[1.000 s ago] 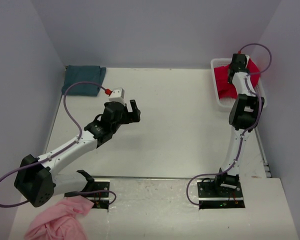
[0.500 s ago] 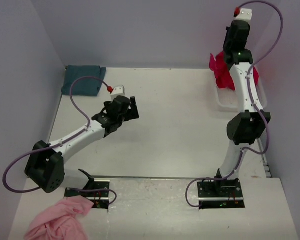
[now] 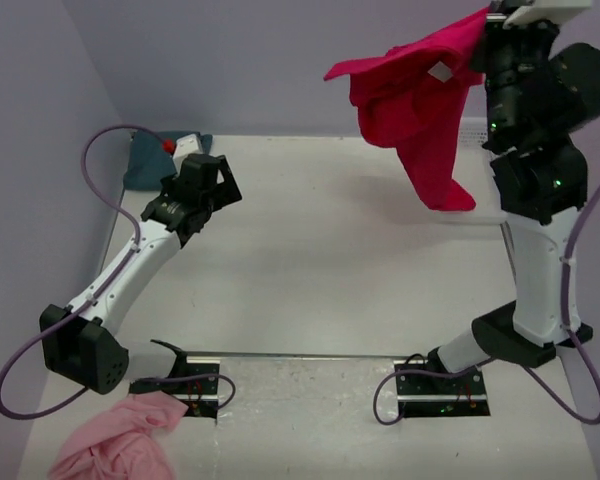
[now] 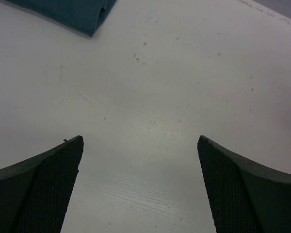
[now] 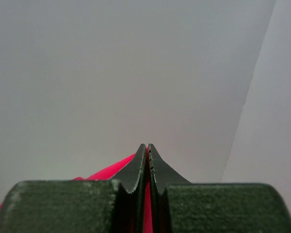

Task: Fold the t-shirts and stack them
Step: Move the tshirt to the center of the board, then flatten out the tshirt

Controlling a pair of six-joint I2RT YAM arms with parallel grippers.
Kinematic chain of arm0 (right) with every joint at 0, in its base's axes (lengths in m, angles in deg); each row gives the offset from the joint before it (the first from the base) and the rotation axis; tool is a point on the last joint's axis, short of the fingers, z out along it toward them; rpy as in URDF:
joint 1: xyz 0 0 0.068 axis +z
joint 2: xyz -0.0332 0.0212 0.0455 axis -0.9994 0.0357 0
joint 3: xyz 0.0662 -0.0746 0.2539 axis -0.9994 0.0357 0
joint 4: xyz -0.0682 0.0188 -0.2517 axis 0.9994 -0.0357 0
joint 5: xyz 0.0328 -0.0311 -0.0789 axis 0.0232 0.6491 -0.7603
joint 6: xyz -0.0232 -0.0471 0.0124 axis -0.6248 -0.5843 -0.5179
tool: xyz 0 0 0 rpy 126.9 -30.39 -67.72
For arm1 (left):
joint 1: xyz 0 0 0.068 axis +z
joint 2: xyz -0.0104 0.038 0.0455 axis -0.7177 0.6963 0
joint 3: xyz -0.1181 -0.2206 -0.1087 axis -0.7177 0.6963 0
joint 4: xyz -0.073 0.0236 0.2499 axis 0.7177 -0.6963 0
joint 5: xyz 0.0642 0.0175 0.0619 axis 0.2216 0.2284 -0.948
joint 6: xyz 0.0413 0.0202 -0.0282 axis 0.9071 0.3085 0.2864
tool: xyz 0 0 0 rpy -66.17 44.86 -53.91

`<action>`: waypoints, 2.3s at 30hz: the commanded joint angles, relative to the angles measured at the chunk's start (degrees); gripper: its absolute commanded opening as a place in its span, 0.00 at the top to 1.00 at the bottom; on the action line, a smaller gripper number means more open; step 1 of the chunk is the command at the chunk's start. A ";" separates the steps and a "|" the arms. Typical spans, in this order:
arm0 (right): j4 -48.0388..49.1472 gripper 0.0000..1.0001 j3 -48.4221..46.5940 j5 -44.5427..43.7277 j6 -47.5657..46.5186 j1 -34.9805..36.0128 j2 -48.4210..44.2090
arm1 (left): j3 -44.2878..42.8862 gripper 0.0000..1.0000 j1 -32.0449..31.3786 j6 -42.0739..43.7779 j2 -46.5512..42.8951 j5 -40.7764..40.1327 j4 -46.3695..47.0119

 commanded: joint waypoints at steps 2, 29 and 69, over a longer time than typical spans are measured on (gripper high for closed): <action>0.27 1.00 1.04 -2.98 -2.83 1.71 -8.99 | -4.38 0.00 0.05 2.61 -5.51 -3.90 -5.90; -18.81 0.01 -6.68 17.52 13.51 25.44 22.19 | -11.25 0.00 -0.04 7.10 -15.89 -15.77 -19.88; -2.19 0.09 65.39 27.43 38.39 0.58 0.57 | -17.04 0.25 -7.33 13.51 28.31 -2.33 -2.30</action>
